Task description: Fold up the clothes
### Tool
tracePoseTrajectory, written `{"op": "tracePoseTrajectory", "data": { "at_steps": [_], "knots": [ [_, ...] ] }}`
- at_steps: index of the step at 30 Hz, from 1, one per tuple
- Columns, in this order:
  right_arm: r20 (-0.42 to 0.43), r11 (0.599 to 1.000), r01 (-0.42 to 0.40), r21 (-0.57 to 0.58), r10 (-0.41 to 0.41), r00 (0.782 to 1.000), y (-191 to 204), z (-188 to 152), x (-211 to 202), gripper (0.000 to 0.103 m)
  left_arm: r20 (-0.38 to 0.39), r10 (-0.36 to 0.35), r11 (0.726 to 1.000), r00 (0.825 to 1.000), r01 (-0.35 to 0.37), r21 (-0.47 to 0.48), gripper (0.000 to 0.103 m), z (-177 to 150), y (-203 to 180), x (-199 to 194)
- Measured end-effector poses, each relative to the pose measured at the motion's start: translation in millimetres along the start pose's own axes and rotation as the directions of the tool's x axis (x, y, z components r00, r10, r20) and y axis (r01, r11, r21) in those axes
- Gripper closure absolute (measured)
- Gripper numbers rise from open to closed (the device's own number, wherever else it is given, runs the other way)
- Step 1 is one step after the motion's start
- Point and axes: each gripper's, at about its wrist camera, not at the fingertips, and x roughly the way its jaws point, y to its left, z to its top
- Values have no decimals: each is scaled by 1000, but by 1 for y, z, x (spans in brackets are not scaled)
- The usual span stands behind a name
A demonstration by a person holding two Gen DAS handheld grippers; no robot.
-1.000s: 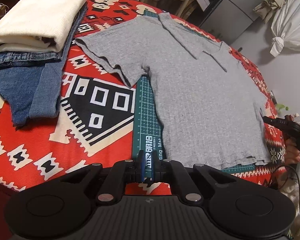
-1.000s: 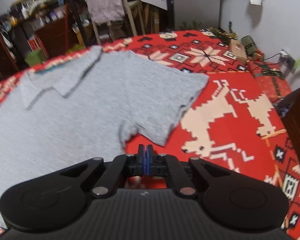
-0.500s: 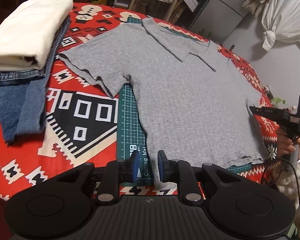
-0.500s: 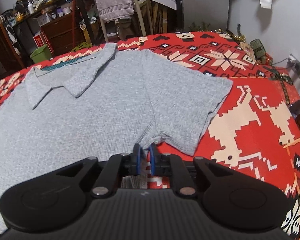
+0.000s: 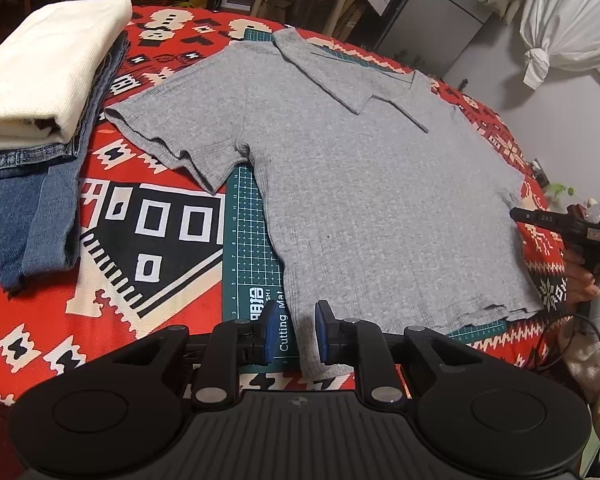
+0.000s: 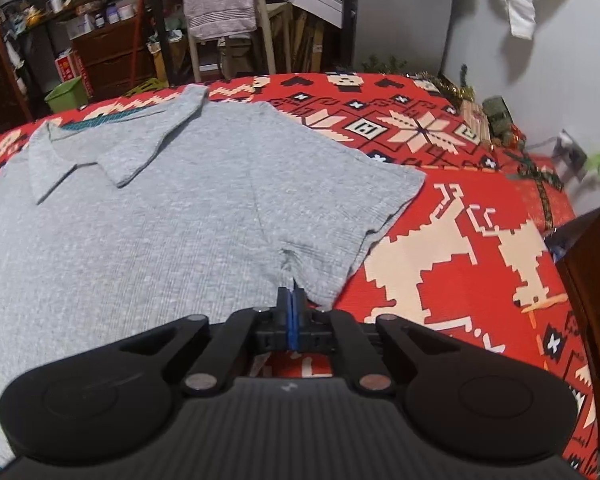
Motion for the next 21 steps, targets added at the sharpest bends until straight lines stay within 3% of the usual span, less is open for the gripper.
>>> {"op": "tracePoseTrajectory", "data": {
  "at_steps": [9, 15, 19, 21],
  "knots": [
    [1, 992, -79, 101, 79, 997, -21, -18, -35, 95, 8, -13, 1000, 1000, 13, -11, 86, -1, 4, 0],
    [-1, 985, -115, 126, 116, 993, -9, -26, -35, 92, 7, -30, 999, 1000, 30, -20, 86, -2, 5, 1],
    [-27, 992, -90, 93, 93, 995, 0, -31, -27, 95, 11, -29, 999, 1000, 29, -22, 86, -4, 7, 0],
    [-24, 997, -43, 57, 44, 999, 3, -34, -29, 95, 10, -26, 999, 1000, 26, -25, 86, -5, 8, -1]
  ]
}}
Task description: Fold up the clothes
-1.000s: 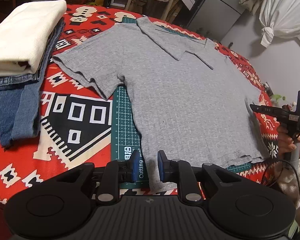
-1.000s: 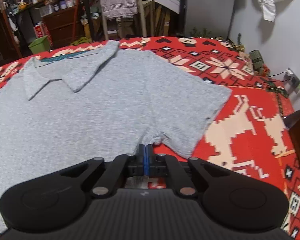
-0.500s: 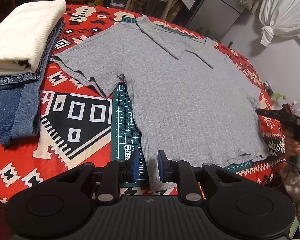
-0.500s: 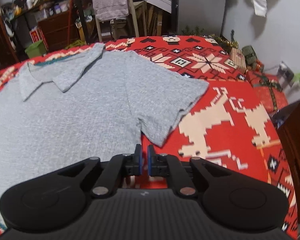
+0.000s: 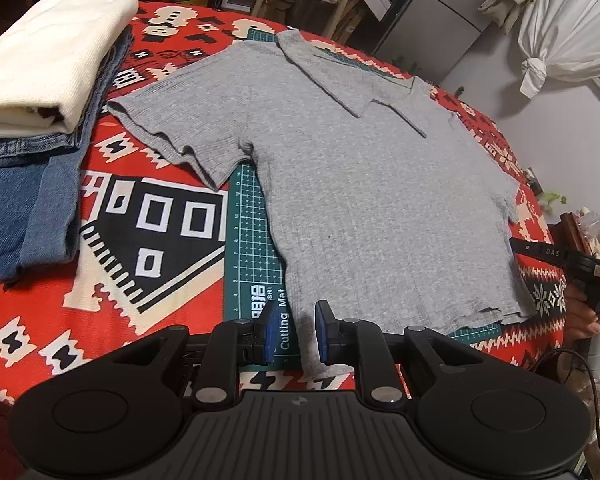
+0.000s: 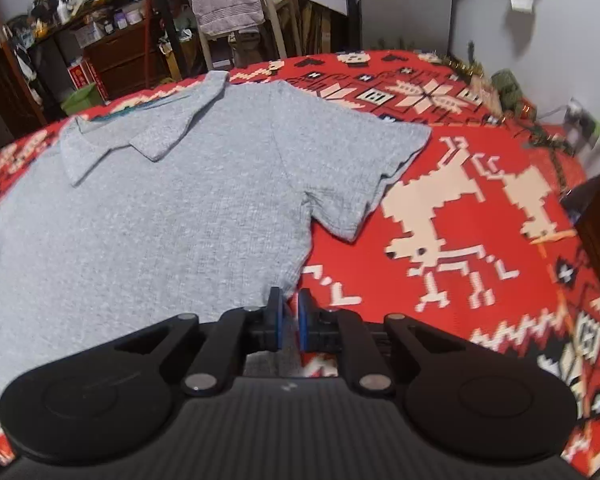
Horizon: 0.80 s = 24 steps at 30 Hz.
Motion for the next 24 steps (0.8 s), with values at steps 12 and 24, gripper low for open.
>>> {"op": "tracePoseTrajectory", "data": {
  "at_steps": [12, 24],
  "knots": [
    [11, 997, -65, 34, 64, 998, -18, -20, -47, 93, -7, -13, 1000, 1000, 13, 3, 86, -2, 5, 1],
    [-66, 996, -62, 66, 66, 996, -19, -59, -61, 92, -52, -18, 1000, 998, 19, 19, 86, -12, 6, 8]
  ]
}}
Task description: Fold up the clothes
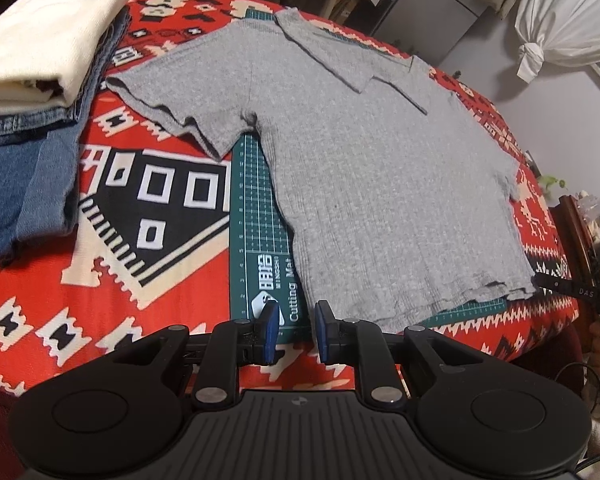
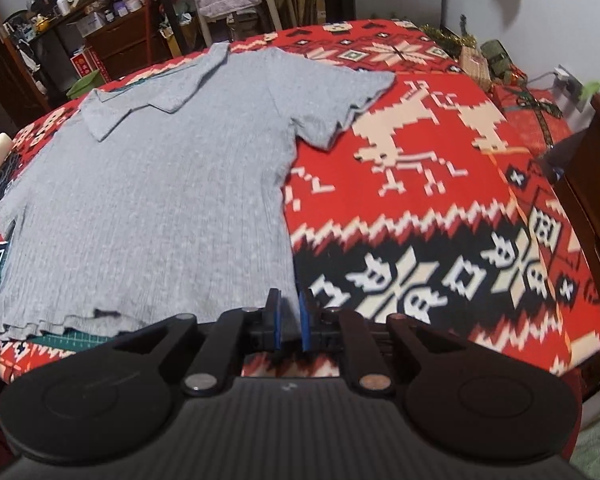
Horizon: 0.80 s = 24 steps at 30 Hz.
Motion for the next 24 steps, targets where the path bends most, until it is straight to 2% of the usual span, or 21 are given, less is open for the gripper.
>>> {"op": "tracePoseTrajectory", "data": {
  "at_steps": [6, 11, 13, 15, 24],
  "knots": [
    [-13, 999, 6, 33, -5, 1000, -7, -5, -1, 91, -19, -32, 999, 999, 32, -6, 86, 0, -1, 7],
    [-16, 999, 21, 26, -21, 1000, -5, -7, 1, 91, -33, 6, 1000, 999, -6, 2, 87, 1, -7, 13],
    [-20, 999, 31, 20, -31, 999, -2, -7, 1, 97, -34, 42, 999, 999, -42, 7, 100, 1, -9, 14],
    [-23, 999, 46, 7, -46, 999, 2, -7, 0, 101, -39, 67, 998, 997, -66, 13, 101, 0, -12, 14],
    [5, 997, 38, 63, -39, 999, -11, -2, -19, 102, 8, 77, 997, 997, -77, -16, 101, 0, -1, -14]
  ]
}}
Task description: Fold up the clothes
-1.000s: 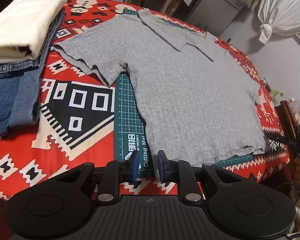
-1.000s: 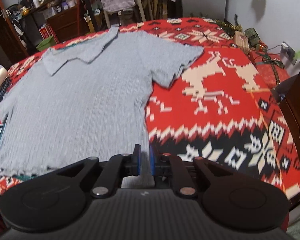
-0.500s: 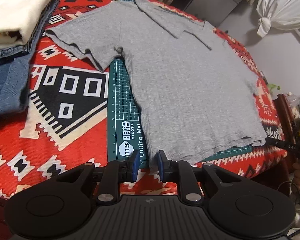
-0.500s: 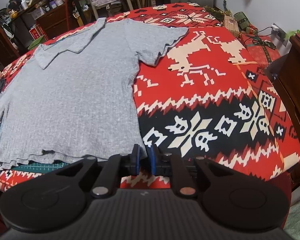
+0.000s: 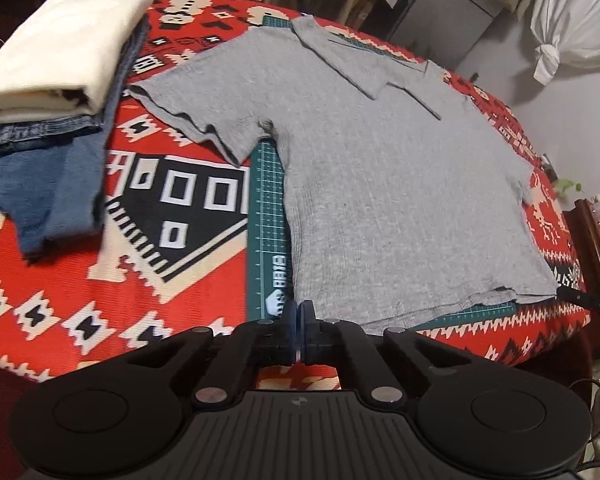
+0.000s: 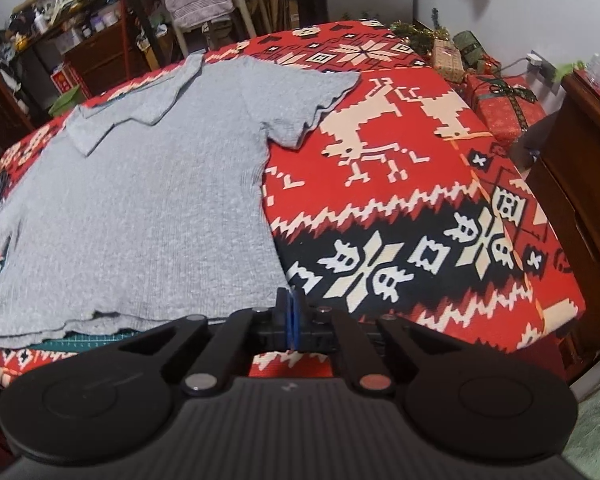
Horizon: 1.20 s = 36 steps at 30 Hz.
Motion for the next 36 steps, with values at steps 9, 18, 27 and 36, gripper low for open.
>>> {"op": "tracePoseTrajectory", "data": {
  "at_steps": [9, 18, 27, 36],
  "knots": [
    [-38, 1000, 22, 10, -22, 999, -4, -4, 14, 100, -43, 30, 999, 999, -31, -13, 102, -4, 6, 15],
    [76, 999, 20, -41, -17, 997, 11, 3, -20, 53, 106, 15, 998, 994, -21, 51, 64, -1, -17, -17],
    [228, 993, -11, -118, 38, 973, 77, 11, -25, 1, 254, 72, 975, 965, -122, 186, 25, 8, -84, -7],
    [136, 963, 29, -267, 8, 991, 117, 1, 40, 1, 255, 172, 939, 951, -236, 249, 22, 5, -114, 58]
  ]
}}
